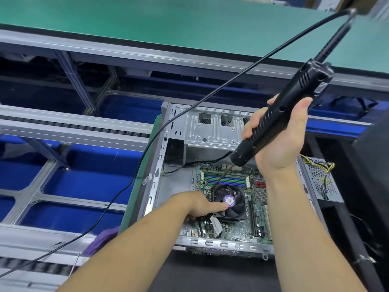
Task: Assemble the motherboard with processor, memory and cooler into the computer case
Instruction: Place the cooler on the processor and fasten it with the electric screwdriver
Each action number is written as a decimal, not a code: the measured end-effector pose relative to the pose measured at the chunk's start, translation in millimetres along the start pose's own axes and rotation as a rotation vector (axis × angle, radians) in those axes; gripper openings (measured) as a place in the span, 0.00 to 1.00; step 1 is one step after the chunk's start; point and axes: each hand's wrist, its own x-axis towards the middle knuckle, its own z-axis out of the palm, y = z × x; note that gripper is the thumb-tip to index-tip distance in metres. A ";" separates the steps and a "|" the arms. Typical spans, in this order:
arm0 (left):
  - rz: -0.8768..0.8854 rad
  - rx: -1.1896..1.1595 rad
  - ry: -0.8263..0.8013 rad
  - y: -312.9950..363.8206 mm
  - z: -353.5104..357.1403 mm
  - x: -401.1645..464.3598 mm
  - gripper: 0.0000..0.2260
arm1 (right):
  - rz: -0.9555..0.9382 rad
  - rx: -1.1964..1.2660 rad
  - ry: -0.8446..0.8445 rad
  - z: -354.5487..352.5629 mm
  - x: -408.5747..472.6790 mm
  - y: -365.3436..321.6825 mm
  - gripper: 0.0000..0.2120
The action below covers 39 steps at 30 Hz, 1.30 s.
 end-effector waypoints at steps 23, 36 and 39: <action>0.020 -0.017 0.018 6.7 -0.2 -8.7 0.49 | 0.029 -0.196 -0.365 31.8 -14.5 -5.4 0.38; 0.693 1.022 0.546 52.6 14.9 -45.5 0.06 | 0.024 -0.203 -0.347 31.6 -12.7 -10.4 0.38; 0.904 0.948 0.666 55.9 22.3 -35.8 0.14 | 0.035 -0.203 -0.346 31.8 -10.1 -10.5 0.38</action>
